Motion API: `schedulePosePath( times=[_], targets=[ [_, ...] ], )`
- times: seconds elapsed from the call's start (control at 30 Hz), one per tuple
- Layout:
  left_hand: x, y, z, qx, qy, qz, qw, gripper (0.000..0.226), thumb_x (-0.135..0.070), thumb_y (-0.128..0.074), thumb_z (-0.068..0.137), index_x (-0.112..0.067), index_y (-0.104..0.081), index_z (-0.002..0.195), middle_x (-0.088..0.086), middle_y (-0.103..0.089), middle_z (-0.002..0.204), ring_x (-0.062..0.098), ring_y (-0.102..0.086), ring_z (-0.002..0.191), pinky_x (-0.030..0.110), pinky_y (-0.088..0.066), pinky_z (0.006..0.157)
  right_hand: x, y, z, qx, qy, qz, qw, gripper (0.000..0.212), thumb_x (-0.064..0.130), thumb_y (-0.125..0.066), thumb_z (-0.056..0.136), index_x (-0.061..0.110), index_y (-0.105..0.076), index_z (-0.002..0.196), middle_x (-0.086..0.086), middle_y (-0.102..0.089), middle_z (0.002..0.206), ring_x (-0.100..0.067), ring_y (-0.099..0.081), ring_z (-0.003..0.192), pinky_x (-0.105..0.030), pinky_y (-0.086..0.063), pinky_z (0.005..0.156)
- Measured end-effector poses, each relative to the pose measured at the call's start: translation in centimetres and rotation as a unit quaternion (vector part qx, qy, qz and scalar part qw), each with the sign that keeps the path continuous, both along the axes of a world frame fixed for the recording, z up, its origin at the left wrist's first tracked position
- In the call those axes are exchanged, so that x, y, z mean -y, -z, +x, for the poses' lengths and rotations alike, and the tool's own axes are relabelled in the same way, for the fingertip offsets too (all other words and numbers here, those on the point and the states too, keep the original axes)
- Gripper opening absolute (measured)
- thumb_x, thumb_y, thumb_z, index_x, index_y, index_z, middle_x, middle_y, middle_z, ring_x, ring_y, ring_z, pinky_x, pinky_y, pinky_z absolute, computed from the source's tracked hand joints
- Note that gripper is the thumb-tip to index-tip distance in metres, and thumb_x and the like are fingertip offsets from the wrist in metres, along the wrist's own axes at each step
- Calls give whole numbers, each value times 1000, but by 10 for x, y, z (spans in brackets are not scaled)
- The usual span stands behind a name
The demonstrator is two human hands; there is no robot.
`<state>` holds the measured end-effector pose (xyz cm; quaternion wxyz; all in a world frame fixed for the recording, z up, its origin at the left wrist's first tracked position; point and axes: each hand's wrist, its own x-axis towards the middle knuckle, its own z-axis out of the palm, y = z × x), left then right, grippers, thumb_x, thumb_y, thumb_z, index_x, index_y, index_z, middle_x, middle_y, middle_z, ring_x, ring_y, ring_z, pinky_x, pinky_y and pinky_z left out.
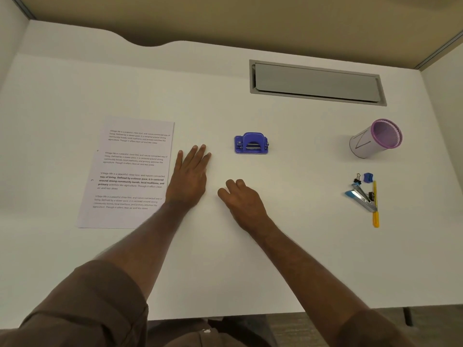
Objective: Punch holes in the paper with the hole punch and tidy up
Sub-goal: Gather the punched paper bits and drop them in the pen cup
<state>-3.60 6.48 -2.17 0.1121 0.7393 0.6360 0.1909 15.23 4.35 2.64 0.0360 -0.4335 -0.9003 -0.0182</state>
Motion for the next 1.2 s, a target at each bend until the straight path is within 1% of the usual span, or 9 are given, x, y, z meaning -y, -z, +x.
schedulePosePath(
  times=[0.17, 0.23, 0.33, 0.47, 0.67, 0.83, 1.0, 1.1, 1.2],
  targets=[
    [0, 0, 0, 0, -3, -6, 1000, 48, -7, -42, 102, -7, -46, 150, 10, -34, 163, 29, -27, 154, 56, -14, 127, -2, 6, -3, -83, 95, -66, 990, 22, -11, -64, 75, 7, -66, 88, -13, -62, 83, -30, -59, 72, -38, -52, 50],
    [0, 1, 1, 0, -2, 2, 1000, 48, -6, -43, 101, -6, -47, 149, 11, -36, 163, 31, -29, 153, 57, -16, 126, -7, 4, -3, -215, 214, -103, 947, 21, -9, -56, 77, 11, -55, 72, -11, -55, 71, -25, -52, 63, -36, -45, 52],
    [1, 5, -1, 1, 1, 7, 1000, 48, -6, -42, 101, -7, -47, 149, 11, -36, 163, 30, -29, 153, 56, -16, 126, -22, -5, 3, -472, 397, -265, 741, 28, -10, -61, 74, 12, -47, 64, -18, -59, 68, -19, -55, 63, -35, -48, 62],
    [1, 6, -1, 3, 2, 7, 1000, 49, -13, -35, 101, -7, -48, 148, 11, -37, 162, 30, -30, 153, 56, -17, 126, -35, -10, 22, -690, 419, -401, 433, 36, -16, -66, 81, 9, -46, 64, -19, -66, 77, -25, -69, 73, -31, -62, 75],
    [-1, 5, 0, -1, 6, -25, 1000, 53, -26, -33, 101, -10, -45, 151, 8, -32, 165, 28, -27, 154, 54, -14, 127, -59, -23, 55, -777, 390, -401, 289, 42, -13, -66, 86, 12, -45, 60, -9, -54, 70, -16, -70, 68, -23, -60, 71],
    [0, 11, -4, -9, 14, -15, 1000, 63, -44, -35, 100, -11, -41, 153, 8, -31, 165, 28, -27, 154, 55, -15, 126, -97, -57, 110, -823, 363, -343, 271, 38, -14, -63, 88, 10, -50, 62, -11, -68, 72, -17, -75, 75, -22, -60, 69],
    [-3, 15, -5, -22, 18, -26, 999, 69, -50, -33, 98, -13, -37, 155, 6, -27, 167, 26, -23, 155, 55, -14, 127, -131, -99, 194, -842, 363, -232, 325, 34, -16, -62, 87, 9, -49, 68, -8, -71, 68, -18, -74, 73, -23, -60, 69],
    [-3, 15, -4, -24, 18, -31, 999, 70, -51, -32, 97, -14, -36, 156, 4, -25, 168, 26, -22, 156, 54, -13, 127, -147, -115, 239, -806, 411, -155, 398, 36, -17, -65, 83, 10, -50, 64, -6, -68, 64, -20, -70, 67, -25, -60, 67],
    [-4, 15, -5, -27, 17, -37, 999, 70, -52, -31, 97, -14, -35, 156, 3, -24, 168, 24, -20, 156, 53, -12, 127, -162, -120, 273, -663, 512, -49, 544, 40, -15, -69, 69, 14, -46, 55, -5, -53, 58, -25, -57, 60, -32, -52, 62]
  ],
)
